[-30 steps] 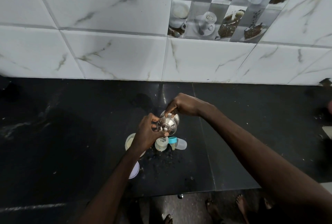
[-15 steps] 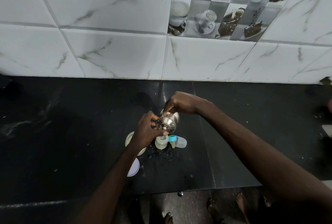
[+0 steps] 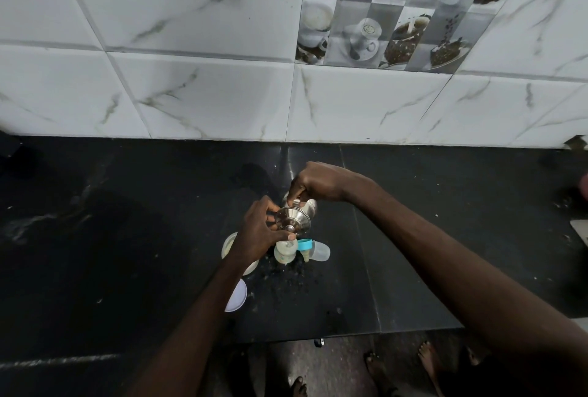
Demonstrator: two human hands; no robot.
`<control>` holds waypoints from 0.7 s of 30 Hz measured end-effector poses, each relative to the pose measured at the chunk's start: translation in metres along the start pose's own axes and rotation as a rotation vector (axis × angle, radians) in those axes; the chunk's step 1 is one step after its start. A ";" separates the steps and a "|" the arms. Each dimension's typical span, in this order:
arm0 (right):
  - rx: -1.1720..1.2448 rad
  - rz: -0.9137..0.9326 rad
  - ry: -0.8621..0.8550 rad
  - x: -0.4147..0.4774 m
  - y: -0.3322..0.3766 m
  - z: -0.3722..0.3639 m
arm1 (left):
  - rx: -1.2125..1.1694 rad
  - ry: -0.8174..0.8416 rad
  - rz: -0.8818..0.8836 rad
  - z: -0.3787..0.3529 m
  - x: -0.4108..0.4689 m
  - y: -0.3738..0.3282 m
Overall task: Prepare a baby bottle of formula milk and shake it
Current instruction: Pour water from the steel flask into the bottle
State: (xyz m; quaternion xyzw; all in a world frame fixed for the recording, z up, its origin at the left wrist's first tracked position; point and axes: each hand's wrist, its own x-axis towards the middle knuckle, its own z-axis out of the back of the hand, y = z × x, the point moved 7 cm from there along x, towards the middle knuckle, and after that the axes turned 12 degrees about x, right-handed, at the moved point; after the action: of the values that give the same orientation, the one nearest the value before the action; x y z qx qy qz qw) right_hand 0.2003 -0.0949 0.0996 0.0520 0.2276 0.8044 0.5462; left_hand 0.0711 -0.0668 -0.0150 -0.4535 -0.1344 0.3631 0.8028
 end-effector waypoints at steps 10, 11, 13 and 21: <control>-0.016 -0.006 -0.009 -0.001 0.004 0.001 | -0.009 -0.006 0.000 -0.001 0.000 0.001; -0.019 -0.008 -0.009 -0.001 0.004 0.001 | -0.011 -0.014 -0.002 0.000 0.000 0.001; -0.021 -0.011 -0.003 -0.001 0.004 0.002 | -0.009 -0.021 -0.004 0.000 0.000 0.001; -0.011 -0.023 -0.001 0.000 0.006 0.002 | 0.008 -0.031 0.003 0.002 -0.001 0.000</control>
State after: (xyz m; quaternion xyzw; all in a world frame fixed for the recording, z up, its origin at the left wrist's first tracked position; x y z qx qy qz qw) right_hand 0.1956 -0.0960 0.1038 0.0468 0.2235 0.7994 0.5557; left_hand 0.0690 -0.0661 -0.0139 -0.4447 -0.1447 0.3717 0.8020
